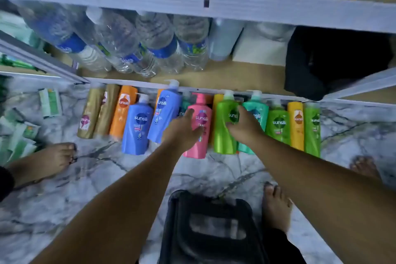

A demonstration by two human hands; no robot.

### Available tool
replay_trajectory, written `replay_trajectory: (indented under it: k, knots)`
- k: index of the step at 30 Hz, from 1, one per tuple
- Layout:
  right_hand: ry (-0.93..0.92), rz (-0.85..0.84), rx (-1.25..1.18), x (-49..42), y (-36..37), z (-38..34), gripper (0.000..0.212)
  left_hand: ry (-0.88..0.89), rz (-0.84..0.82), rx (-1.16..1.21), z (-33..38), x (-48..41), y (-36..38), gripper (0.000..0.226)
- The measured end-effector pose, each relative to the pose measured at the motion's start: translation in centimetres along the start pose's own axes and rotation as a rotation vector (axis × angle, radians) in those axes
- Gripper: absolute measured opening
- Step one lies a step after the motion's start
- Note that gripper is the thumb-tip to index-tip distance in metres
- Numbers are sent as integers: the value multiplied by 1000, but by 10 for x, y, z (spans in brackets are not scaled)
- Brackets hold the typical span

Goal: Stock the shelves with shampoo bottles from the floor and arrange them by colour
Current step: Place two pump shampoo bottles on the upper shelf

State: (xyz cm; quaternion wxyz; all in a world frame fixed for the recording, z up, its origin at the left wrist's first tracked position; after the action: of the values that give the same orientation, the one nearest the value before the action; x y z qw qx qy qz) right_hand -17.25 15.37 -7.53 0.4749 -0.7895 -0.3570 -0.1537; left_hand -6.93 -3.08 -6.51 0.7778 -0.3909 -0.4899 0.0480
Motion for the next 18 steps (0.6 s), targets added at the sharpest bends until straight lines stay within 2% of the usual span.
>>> replay_trajectory:
  k: [3, 5, 10, 15, 18]
  knots:
    - [-4, 104, -3, -33, 1, 12, 72, -31, 30, 71, 0, -27, 15, 83]
    - [26, 76, 44, -49, 7, 15, 71, -64, 17, 53, 0, -40, 27, 93]
    - [96, 39, 1, -76, 27, 39, 95, -77, 12, 19, 2, -61, 39, 115]
    - [81, 56, 25, -64, 20, 16, 106, -74, 44, 11, 10, -60, 34, 112]
    - [56, 21, -25, -61, 27, 10, 101, -79, 73, 70, 9, -58, 29, 101]
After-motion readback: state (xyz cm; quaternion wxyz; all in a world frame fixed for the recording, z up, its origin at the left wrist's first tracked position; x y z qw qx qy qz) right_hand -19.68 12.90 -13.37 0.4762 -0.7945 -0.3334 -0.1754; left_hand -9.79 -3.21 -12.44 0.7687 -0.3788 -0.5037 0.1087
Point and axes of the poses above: each hand's wrist, its own x-axis away from the middle knuckle, its own y-axis out of the palm, z = x × y, the point moved 10 cm from there along -x, towards the middle knuckle, and after that the axes turned 14 degrees about -y, right-handed, at the moved point
